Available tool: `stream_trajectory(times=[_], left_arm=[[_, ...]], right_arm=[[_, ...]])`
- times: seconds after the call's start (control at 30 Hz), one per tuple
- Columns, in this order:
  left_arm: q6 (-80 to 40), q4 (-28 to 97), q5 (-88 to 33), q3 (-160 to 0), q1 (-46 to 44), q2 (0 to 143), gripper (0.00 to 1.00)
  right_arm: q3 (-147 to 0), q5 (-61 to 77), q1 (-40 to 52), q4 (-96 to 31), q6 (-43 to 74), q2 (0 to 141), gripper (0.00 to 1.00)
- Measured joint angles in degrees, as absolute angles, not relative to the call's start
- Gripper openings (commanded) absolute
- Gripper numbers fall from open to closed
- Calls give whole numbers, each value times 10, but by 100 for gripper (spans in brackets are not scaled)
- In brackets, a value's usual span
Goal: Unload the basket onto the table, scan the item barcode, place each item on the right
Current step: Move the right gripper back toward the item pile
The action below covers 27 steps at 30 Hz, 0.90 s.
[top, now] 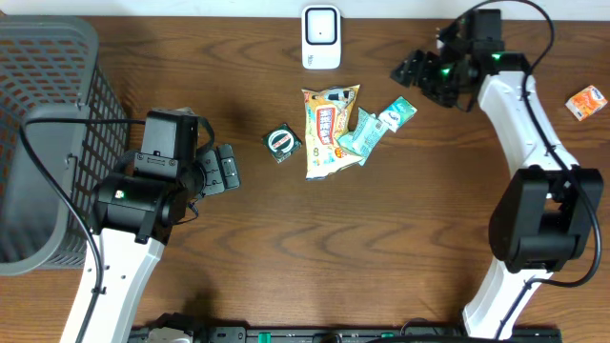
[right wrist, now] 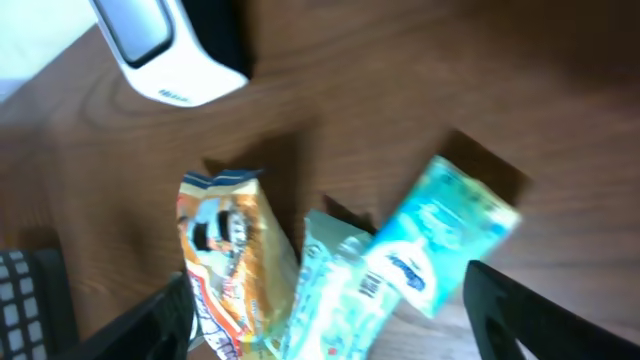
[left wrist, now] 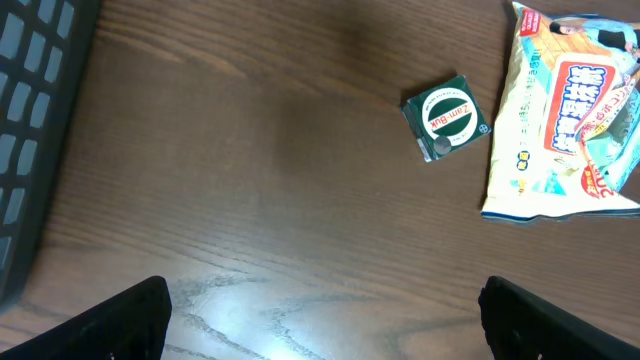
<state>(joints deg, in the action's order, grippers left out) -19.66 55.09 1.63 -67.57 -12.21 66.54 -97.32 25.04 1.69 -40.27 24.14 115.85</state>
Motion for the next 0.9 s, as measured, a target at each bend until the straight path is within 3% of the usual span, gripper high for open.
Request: stream_trajectory(times=[0.17, 0.23, 0.3, 0.4, 0.57, 0.9], left_arm=[[-197, 551, 16, -676, -122, 665, 98], [-197, 551, 16, -676, -122, 665, 98], [-197, 551, 16, -676, -122, 665, 98], [-197, 551, 16, -676, -122, 665, 98], [-197, 551, 16, -676, -122, 665, 98], [-197, 551, 16, -676, -122, 665, 98]], right_arm=[[-973, 217, 20, -404, 248, 1159, 60], [-973, 189, 20, -415, 253, 1159, 61], [-967, 163, 20, -417, 264, 1159, 70], [-939, 134, 20, -398, 286, 1159, 70], [-861, 116, 20, -327, 335, 1159, 62], [-768, 162, 20, -191, 408, 1159, 59]])
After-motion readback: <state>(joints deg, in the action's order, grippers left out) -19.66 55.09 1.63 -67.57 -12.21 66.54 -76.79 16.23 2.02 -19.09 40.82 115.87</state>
